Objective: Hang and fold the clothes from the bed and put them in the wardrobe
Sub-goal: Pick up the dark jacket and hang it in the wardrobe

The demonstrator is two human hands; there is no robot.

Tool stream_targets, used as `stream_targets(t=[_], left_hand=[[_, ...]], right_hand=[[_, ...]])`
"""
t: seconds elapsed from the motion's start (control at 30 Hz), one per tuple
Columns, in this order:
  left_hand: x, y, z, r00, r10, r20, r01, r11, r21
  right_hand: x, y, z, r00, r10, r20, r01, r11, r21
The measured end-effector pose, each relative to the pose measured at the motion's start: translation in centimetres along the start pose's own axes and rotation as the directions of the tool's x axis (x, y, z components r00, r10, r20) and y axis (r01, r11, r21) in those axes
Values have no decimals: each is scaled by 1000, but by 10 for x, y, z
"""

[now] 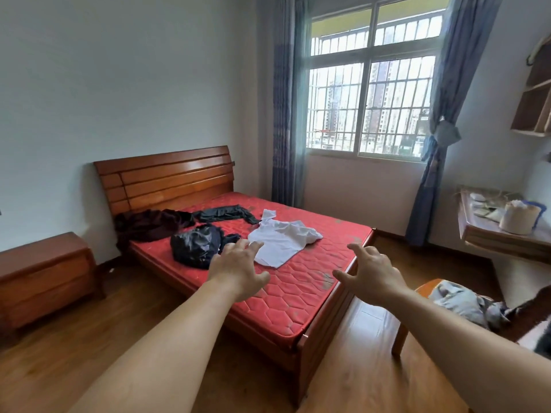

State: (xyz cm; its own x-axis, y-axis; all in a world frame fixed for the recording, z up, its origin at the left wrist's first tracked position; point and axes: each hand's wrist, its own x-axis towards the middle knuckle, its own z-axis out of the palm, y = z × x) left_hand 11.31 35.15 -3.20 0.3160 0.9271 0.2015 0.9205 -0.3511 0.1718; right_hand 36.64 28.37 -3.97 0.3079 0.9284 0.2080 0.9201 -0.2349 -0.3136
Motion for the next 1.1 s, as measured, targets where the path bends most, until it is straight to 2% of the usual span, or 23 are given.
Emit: stream_targets(t=[0.1, 0.27, 0.53, 0.77, 1.1], left_hand=[[45, -31, 21, 997, -55, 48, 55, 998, 2], [111, -76, 31, 991, -120, 51, 120, 993, 8], [212, -155, 56, 971, -238, 32, 238, 971, 25], [339, -220, 85, 945, -325, 41, 322, 944, 78], [481, -335, 92, 909, -418, 12, 416, 906, 78]], right_hand=[[55, -25, 28, 997, -61, 46, 63, 997, -48], [137, -64, 60, 988, -143, 60, 145, 988, -42], [269, -116, 123, 966, -242, 96, 243, 970, 4], [423, -165, 195, 942, -304, 144, 292, 951, 102], [585, -275, 263, 887, -399, 231, 372, 916, 153]])
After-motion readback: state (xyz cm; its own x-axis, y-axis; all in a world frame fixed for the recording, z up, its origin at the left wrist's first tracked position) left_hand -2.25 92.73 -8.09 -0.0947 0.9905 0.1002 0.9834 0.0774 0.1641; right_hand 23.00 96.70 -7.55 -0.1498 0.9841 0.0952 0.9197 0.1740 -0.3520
